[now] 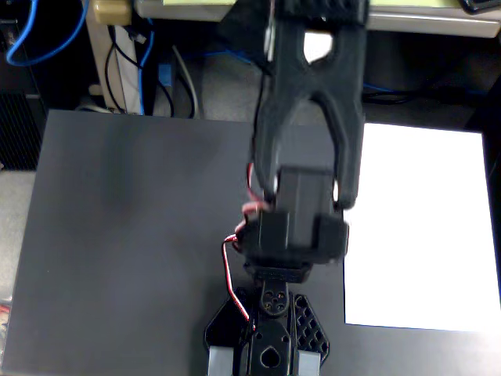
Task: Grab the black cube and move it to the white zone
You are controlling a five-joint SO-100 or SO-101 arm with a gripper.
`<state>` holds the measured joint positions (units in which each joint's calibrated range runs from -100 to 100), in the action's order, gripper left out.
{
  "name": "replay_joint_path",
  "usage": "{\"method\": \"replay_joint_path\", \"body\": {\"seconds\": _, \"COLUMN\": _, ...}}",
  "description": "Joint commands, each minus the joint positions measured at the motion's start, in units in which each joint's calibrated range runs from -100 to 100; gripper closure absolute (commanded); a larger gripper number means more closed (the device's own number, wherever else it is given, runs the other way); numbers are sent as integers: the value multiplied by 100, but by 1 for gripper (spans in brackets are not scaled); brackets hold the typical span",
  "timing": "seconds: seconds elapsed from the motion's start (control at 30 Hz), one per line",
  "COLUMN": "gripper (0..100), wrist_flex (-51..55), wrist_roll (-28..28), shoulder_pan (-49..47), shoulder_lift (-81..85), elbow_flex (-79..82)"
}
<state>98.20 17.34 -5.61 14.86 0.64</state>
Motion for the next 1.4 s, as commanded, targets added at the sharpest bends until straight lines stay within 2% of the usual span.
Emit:
{"method": "replay_joint_path", "body": {"seconds": 0.0, "gripper": 99, "wrist_flex": 103, "wrist_roll": -487, "shoulder_pan": 907, "shoulder_lift": 1761, "elbow_flex": 308}}
{"method": "replay_joint_path", "body": {"seconds": 0.1, "gripper": 99, "wrist_flex": 51, "wrist_roll": -927, "shoulder_pan": 1621, "shoulder_lift": 2811, "elbow_flex": 1650}}
{"method": "replay_joint_path", "body": {"seconds": 0.17, "gripper": 99, "wrist_flex": -429, "wrist_roll": -1063, "shoulder_pan": 1812, "shoulder_lift": 2945, "elbow_flex": 2030}}
{"method": "replay_joint_path", "body": {"seconds": 0.43, "gripper": 99, "wrist_flex": -1107, "wrist_roll": -2058, "shoulder_pan": 3931, "shoulder_lift": 971, "elbow_flex": 1985}}
{"method": "replay_joint_path", "body": {"seconds": 0.67, "gripper": 99, "wrist_flex": -1381, "wrist_roll": -2388, "shoulder_pan": 4196, "shoulder_lift": -247, "elbow_flex": 1069}}
{"method": "replay_joint_path", "body": {"seconds": 0.77, "gripper": 99, "wrist_flex": -1347, "wrist_roll": -2797, "shoulder_pan": 5241, "shoulder_lift": -280, "elbow_flex": 1051}}
{"method": "replay_joint_path", "body": {"seconds": 0.83, "gripper": 99, "wrist_flex": -1347, "wrist_roll": -2965, "shoulder_pan": 5594, "shoulder_lift": -280, "elbow_flex": 1051}}
{"method": "replay_joint_path", "body": {"seconds": 1.03, "gripper": 98, "wrist_flex": -1433, "wrist_roll": -3033, "shoulder_pan": 5764, "shoulder_lift": -364, "elbow_flex": 1042}}
{"method": "replay_joint_path", "body": {"seconds": 1.2, "gripper": 98, "wrist_flex": -1750, "wrist_roll": -3012, "shoulder_pan": 5087, "shoulder_lift": -381, "elbow_flex": 1477}}
{"method": "replay_joint_path", "body": {"seconds": 1.37, "gripper": 98, "wrist_flex": -2994, "wrist_roll": -3064, "shoulder_pan": 5050, "shoulder_lift": -373, "elbow_flex": 2982}}
